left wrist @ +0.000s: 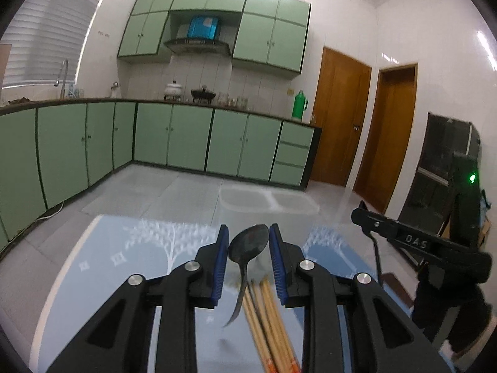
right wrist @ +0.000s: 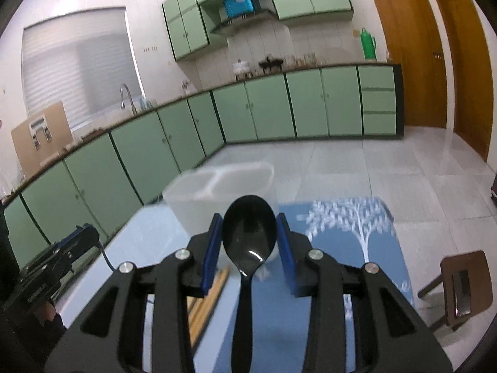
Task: Organize utensils
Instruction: 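Lower the black spoon into the white holder with the right gripper while the left gripper drops the metal spoon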
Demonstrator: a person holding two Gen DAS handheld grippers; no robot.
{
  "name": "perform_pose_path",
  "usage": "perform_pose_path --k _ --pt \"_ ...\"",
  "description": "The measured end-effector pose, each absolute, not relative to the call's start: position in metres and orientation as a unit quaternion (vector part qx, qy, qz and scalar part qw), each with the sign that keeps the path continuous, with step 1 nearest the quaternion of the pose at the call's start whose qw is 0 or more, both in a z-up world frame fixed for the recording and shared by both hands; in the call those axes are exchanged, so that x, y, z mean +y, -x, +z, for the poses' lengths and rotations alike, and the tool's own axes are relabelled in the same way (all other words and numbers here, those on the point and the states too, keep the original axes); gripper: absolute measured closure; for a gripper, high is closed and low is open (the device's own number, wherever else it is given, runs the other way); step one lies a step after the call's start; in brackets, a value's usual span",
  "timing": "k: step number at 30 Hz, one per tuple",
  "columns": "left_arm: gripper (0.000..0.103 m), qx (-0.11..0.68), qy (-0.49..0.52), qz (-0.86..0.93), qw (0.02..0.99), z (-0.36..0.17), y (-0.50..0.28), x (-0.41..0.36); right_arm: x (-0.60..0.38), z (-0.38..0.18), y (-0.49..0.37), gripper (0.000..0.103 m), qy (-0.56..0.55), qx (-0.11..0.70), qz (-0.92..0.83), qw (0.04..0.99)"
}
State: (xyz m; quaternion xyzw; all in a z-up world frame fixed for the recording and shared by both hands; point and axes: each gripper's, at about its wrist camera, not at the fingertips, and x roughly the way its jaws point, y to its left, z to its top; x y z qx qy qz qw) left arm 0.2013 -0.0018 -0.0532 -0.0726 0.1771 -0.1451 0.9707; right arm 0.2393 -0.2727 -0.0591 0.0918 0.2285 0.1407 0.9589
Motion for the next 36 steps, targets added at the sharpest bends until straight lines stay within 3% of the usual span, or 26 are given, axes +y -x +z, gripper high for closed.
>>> perform_pose_path --k 14,30,32,36 --pt "0.077 0.092 0.098 -0.186 0.973 0.049 -0.263 -0.002 -0.279 -0.003 -0.339 0.069 -0.130 0.128 0.112 0.977" --pt "0.077 0.179 0.109 -0.184 0.960 -0.013 -0.362 -0.021 -0.270 -0.053 -0.405 0.066 -0.143 0.182 0.096 0.968" --pt "0.072 0.186 0.113 -0.179 0.959 -0.017 -0.362 -0.019 -0.273 -0.053 -0.401 0.059 -0.151 0.184 0.099 0.966" --pt "0.065 0.186 0.111 -0.173 0.961 -0.017 -0.351 -0.013 -0.280 -0.050 -0.382 0.056 -0.169 0.189 0.100 0.962"
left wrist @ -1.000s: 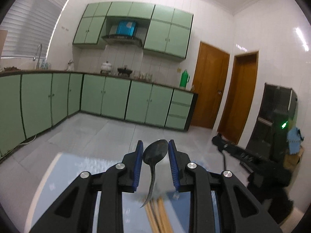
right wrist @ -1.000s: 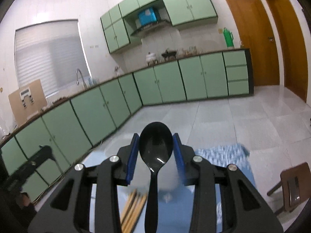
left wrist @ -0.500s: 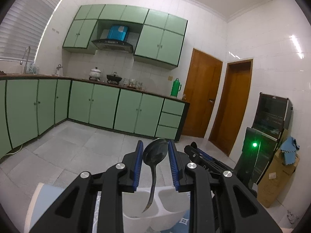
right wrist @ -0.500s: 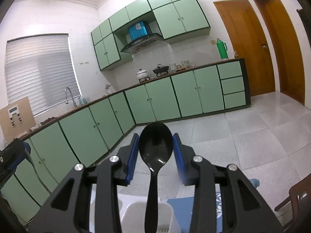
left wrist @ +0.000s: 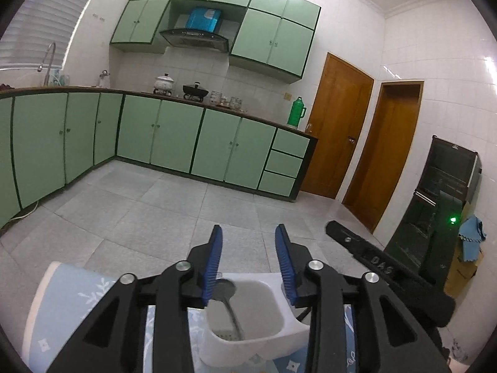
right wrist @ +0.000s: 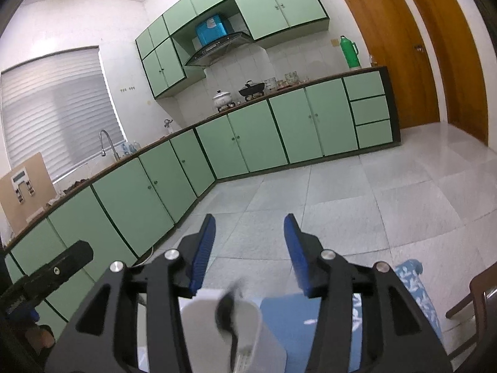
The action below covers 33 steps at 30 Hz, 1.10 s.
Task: Organize utensils
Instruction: 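Lower the black spoon into the white holder with the right gripper while the left gripper drops the metal spoon, then withdraw both tools back over the chopsticks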
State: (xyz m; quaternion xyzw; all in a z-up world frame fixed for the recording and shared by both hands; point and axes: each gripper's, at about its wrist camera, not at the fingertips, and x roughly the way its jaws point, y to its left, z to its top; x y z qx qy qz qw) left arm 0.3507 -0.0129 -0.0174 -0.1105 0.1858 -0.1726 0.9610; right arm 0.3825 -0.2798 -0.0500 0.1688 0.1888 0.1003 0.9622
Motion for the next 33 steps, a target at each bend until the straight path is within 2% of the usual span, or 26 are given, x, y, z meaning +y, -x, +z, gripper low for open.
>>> perform_pose_path --k 5,7,10,18,27,33 --pt "0.049 0.194 0.098 -0.160 0.963 -0.013 -0.311 -0.005 -0.285 -0.046 -0.335 0.040 -0.164 0.218 0.094 0.957" --pt "0.046 0.212 0.095 -0.152 0.961 -0.020 -0.286 -0.002 -0.282 -0.052 -0.307 0.028 -0.156 0.243 0.084 0.954" --pt "0.038 0.255 0.085 -0.135 0.954 -0.042 -0.252 0.002 -0.273 -0.069 -0.260 0.022 -0.149 0.282 0.087 0.944" --pt "0.038 0.381 0.061 -0.105 0.917 -0.121 -0.189 -0.003 -0.228 -0.131 -0.164 0.022 -0.098 0.396 0.092 0.908" --pt "0.038 0.429 0.048 -0.091 0.897 -0.165 -0.151 -0.001 -0.201 -0.156 -0.116 0.025 -0.069 0.438 0.108 0.890" --pt "0.038 0.431 0.031 -0.083 0.898 -0.169 -0.136 0.008 -0.187 -0.164 -0.101 0.027 -0.040 0.452 0.109 0.884"
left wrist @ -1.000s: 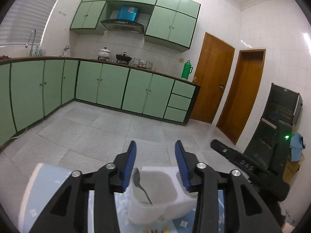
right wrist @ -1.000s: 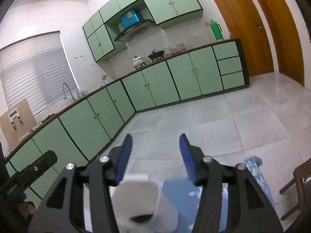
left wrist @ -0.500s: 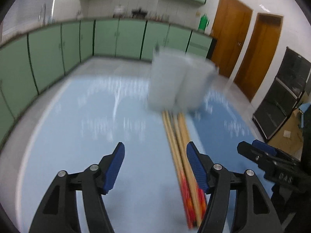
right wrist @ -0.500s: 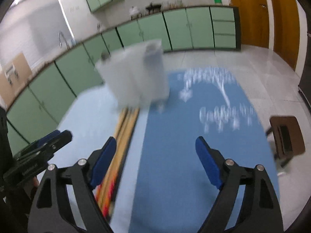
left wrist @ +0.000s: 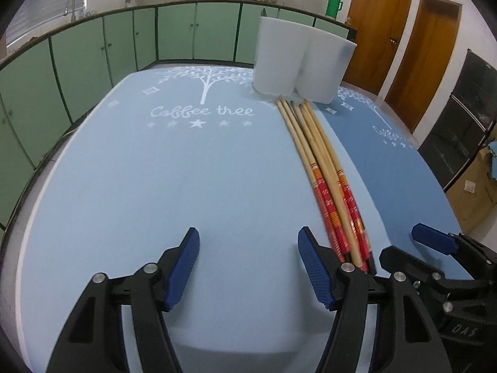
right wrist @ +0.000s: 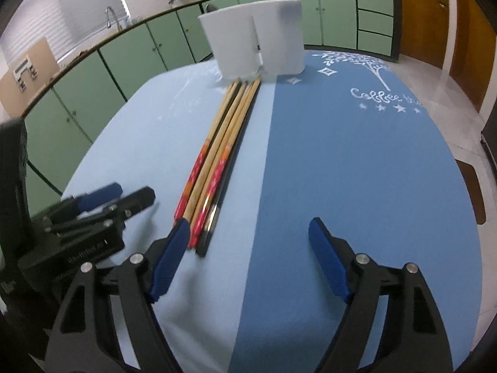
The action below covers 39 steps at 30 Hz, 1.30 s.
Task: Organize utensils
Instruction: 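Withdraw both tools back over the chopsticks, then grasp a black chopstick with the right gripper while the left gripper grasps a red chopstick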
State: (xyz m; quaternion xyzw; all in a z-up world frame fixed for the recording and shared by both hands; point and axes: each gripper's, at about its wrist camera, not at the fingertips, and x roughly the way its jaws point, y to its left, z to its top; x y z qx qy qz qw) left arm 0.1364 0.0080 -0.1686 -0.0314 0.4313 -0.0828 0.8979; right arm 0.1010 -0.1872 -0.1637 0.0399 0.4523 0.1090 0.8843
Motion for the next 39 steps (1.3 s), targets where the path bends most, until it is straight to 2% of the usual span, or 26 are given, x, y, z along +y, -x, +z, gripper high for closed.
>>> perform_pose_path --k 11,20,26,27,28,31,32,33,39 --pt "0.038 0.421 0.034 -0.067 0.904 -0.170 -0.133 0.015 -0.173 -0.172 -0.096 0.029 0.018 0.444 0.086 0.892" --pt "0.038 0.416 0.044 -0.063 0.906 -0.170 -0.134 0.018 -0.203 -0.168 -0.096 0.033 0.004 0.435 0.040 0.900" --pt "0.038 0.413 0.042 -0.057 0.908 -0.170 -0.133 0.017 -0.204 -0.166 -0.092 0.050 -0.044 0.423 0.086 0.901" --pt "0.038 0.413 0.040 -0.056 0.908 -0.170 -0.133 0.017 -0.201 -0.167 -0.093 0.057 -0.039 0.423 0.086 0.901" --pt "0.038 0.412 0.038 -0.055 0.909 -0.170 -0.132 0.016 -0.197 -0.169 -0.095 0.068 -0.034 0.427 0.089 0.899" --pt "0.038 0.411 0.035 -0.056 0.909 -0.169 -0.132 0.015 -0.192 -0.171 -0.097 0.088 -0.026 0.429 0.089 0.899" --pt "0.038 0.411 0.034 -0.057 0.909 -0.169 -0.131 0.015 -0.192 -0.171 -0.098 0.090 -0.027 0.428 0.090 0.899" --pt "0.038 0.411 0.033 -0.060 0.909 -0.169 -0.131 0.014 -0.193 -0.171 -0.098 0.097 -0.029 0.429 0.093 0.898" --pt "0.038 0.412 0.028 -0.075 0.907 -0.167 -0.126 0.003 -0.209 -0.170 -0.096 0.097 -0.040 0.425 0.071 0.902"
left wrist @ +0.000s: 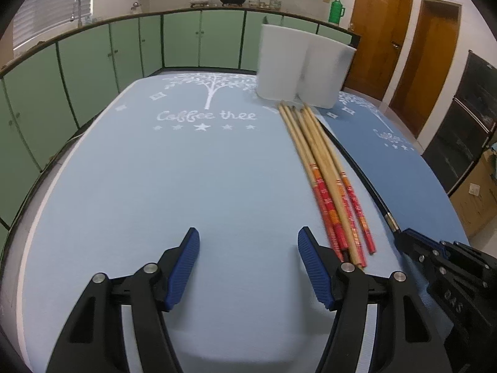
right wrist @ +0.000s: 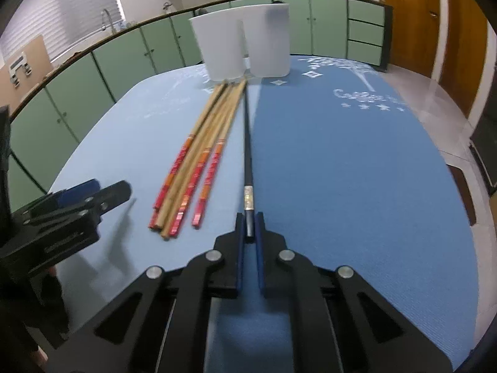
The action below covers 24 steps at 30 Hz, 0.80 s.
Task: Organize utensils
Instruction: 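Grasp a black chopstick with the right gripper while the left gripper grasps a red chopstick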
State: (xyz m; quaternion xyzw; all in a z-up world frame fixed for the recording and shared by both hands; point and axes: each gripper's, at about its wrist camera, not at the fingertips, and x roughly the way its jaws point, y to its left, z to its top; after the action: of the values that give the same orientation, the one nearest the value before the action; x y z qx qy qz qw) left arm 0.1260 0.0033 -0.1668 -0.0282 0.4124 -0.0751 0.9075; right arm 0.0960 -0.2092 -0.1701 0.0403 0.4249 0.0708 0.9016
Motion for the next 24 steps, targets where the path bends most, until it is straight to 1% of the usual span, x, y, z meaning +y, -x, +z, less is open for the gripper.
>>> perform_pose_path --k 13,20,22,24 --pt "0.038 0.423 -0.013 -0.111 0.899 -0.169 -0.115 -0.034 -0.241 -0.171 -0.094 0.097 -0.059 0.422 0.044 0.903" --pt "0.037 0.426 -0.031 -0.059 0.902 -0.173 -0.118 -0.022 -0.242 -0.172 -0.094 0.097 -0.056 0.422 0.043 0.904" --pt "0.037 0.424 -0.012 -0.054 0.904 -0.171 -0.118 -0.012 -0.241 -0.172 -0.094 0.096 -0.052 0.421 0.043 0.905" --pt "0.039 0.423 -0.003 -0.048 0.905 -0.170 -0.119 -0.006 -0.241 -0.172 -0.094 0.096 -0.051 0.421 0.043 0.905"
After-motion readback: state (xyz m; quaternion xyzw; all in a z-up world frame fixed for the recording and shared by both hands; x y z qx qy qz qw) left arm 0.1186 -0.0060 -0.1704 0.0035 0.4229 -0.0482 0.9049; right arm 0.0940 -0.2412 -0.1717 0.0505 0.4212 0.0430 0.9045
